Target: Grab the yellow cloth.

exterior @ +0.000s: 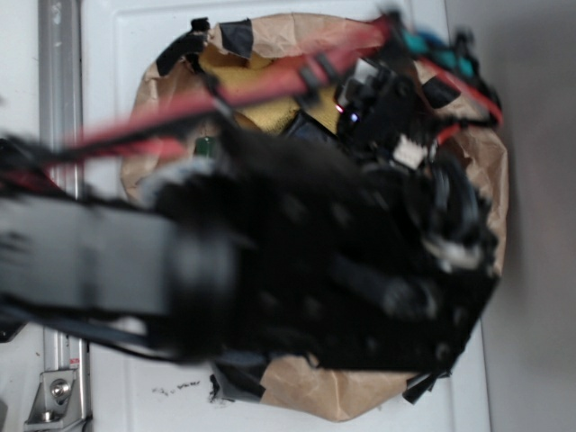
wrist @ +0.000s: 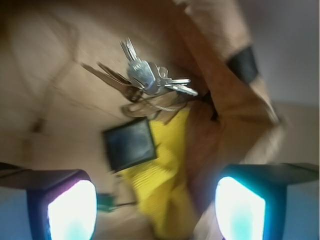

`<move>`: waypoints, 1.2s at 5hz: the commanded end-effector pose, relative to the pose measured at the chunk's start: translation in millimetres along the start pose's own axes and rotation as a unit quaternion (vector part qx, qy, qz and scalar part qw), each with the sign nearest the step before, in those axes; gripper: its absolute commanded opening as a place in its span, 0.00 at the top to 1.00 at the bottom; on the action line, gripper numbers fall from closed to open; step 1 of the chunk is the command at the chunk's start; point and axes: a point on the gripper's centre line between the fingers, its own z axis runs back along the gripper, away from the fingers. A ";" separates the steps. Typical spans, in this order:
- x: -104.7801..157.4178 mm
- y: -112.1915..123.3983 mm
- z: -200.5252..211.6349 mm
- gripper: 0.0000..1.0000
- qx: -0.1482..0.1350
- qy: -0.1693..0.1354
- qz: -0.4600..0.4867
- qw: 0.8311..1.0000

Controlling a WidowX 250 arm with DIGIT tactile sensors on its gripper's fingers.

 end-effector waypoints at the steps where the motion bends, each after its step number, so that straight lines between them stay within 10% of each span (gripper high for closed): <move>1: -24.4 -26.0 -46.2 0.00 0.026 -0.050 -0.133 0.989; 3: -61.5 15.3 -95.2 0.00 -0.069 -0.034 -0.042 0.996; 4: -62.1 13.5 -105.1 0.36 -0.072 -0.010 -0.020 0.997; 5: -60.4 7.1 -104.9 1.00 -0.052 -0.004 -0.019 0.998; 6: -59.1 5.6 -104.9 1.00 -0.049 -0.003 -0.019 0.999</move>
